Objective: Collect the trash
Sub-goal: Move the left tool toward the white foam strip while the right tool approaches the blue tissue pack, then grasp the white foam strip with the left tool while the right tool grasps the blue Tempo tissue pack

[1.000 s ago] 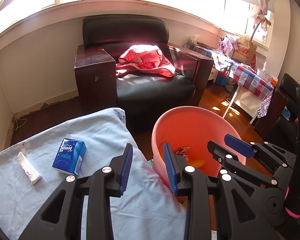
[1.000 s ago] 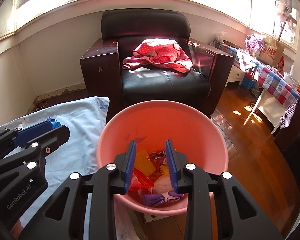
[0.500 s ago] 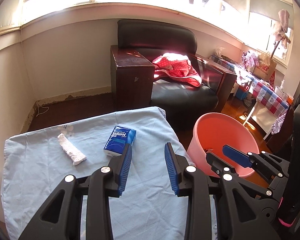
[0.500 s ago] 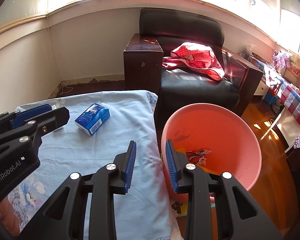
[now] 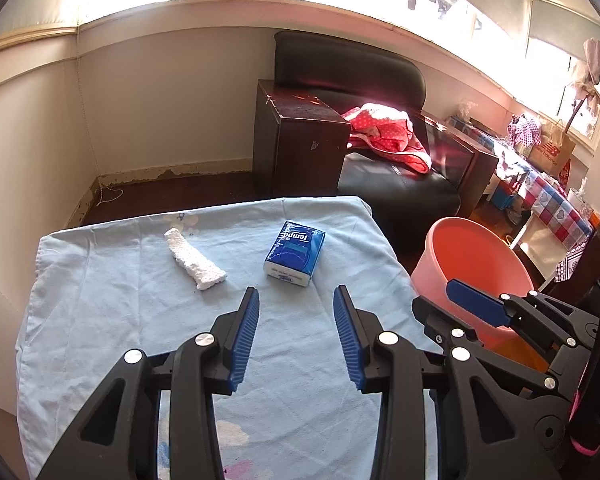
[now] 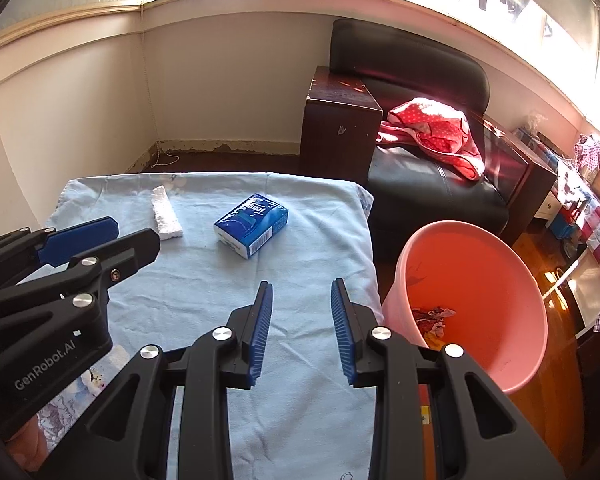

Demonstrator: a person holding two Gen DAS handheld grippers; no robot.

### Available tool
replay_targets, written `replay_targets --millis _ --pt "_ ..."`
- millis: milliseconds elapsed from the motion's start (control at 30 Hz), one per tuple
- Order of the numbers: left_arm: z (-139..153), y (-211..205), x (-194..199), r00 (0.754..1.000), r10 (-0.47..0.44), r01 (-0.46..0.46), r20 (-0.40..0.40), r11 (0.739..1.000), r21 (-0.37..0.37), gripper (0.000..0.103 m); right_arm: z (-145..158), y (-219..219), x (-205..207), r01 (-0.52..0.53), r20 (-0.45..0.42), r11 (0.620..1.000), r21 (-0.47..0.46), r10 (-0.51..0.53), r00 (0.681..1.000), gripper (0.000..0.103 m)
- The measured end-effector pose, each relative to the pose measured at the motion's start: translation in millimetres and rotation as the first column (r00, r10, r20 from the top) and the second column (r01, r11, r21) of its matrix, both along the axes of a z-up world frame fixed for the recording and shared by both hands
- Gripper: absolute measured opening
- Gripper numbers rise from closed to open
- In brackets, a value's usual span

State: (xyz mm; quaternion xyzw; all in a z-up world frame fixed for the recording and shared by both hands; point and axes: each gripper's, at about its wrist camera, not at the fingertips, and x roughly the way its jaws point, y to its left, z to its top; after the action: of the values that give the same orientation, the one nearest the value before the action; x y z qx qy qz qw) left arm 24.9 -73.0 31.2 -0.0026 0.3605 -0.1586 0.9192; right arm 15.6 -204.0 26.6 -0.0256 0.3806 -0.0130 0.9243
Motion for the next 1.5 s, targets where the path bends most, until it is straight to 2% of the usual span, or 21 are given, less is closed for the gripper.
replay_targets --millis 367,1100,1267,1367,1500 --pt "-3.1 20.1 -2.8 0.999 0.036 -0.036 -0.011 0.999 -0.012 0.038 -0.7 21.6 0.6 -0.047 -0.015 0.998 -0.029 0.046 0.999 0.031" --pt "-12.7 30.8 4.0 0.998 0.058 -0.058 -0.035 0.998 -0.019 0.038 -11.2 31.5 11.6 -0.065 -0.05 0.997 -0.04 0.062 0.997 0.031" --pt "-19.4 39.0 12.0 0.995 0.082 -0.083 -0.052 0.996 -0.013 0.039 -19.2 13.0 19.4 -0.034 -0.065 0.999 0.018 0.035 0.997 0.031" --pt "-24.9 47.5 22.1 0.991 0.108 -0.11 -0.077 0.994 -0.025 0.045 -26.8 -5.1 26.5 -0.018 -0.086 0.994 0.109 0.028 0.996 0.031" --pt "-34.8 59.2 41.6 0.981 0.14 -0.149 -0.135 0.987 -0.063 0.045 -37.8 -28.2 36.8 0.001 -0.108 0.975 0.223 0.024 0.994 0.031"
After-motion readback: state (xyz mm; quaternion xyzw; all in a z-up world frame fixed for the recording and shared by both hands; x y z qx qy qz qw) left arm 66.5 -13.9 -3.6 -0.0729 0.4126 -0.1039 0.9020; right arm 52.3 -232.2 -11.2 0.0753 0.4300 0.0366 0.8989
